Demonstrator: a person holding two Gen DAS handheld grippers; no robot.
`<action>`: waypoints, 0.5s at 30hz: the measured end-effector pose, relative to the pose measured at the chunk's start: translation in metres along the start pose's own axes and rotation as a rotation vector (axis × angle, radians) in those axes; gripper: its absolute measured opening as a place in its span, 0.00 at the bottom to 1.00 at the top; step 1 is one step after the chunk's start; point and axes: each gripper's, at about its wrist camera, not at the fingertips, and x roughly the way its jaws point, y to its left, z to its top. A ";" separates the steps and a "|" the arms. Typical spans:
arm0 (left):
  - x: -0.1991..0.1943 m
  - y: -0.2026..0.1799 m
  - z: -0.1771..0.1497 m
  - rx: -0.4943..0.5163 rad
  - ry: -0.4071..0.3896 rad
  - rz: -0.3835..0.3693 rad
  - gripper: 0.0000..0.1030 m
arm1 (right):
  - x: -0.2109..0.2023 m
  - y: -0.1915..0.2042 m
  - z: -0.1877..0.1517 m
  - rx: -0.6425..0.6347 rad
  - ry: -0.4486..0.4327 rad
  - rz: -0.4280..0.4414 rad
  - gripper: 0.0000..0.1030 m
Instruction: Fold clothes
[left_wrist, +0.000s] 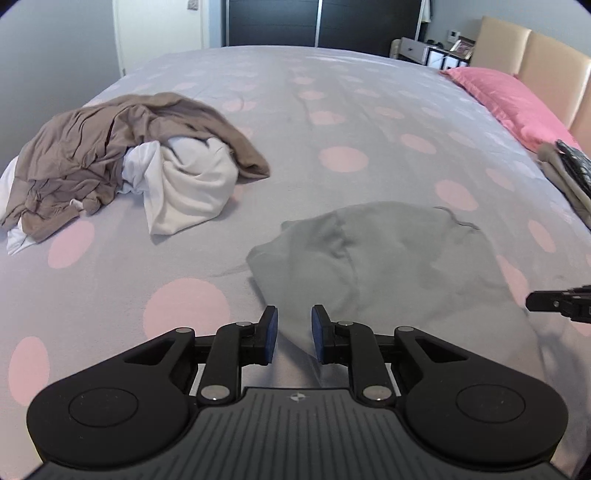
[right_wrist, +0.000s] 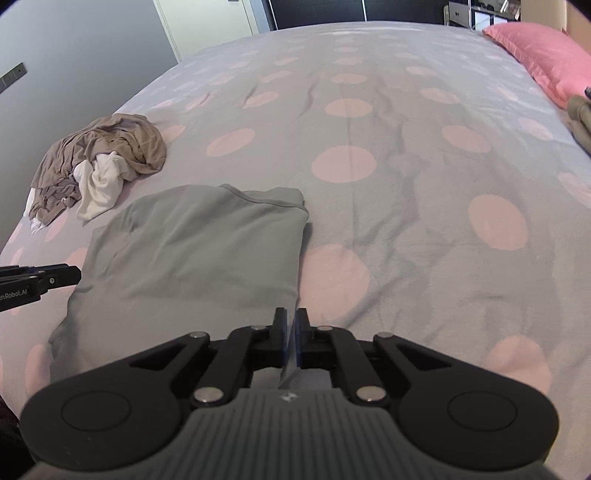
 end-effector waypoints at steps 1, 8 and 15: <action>-0.005 -0.006 -0.002 0.023 -0.006 -0.007 0.16 | -0.004 0.004 -0.002 -0.014 -0.008 -0.001 0.07; -0.021 -0.041 -0.021 0.094 0.004 -0.010 0.16 | -0.020 0.033 -0.025 -0.112 -0.030 0.009 0.07; 0.007 -0.031 -0.040 0.095 0.108 0.001 0.19 | 0.011 0.020 -0.042 -0.119 0.076 0.001 0.00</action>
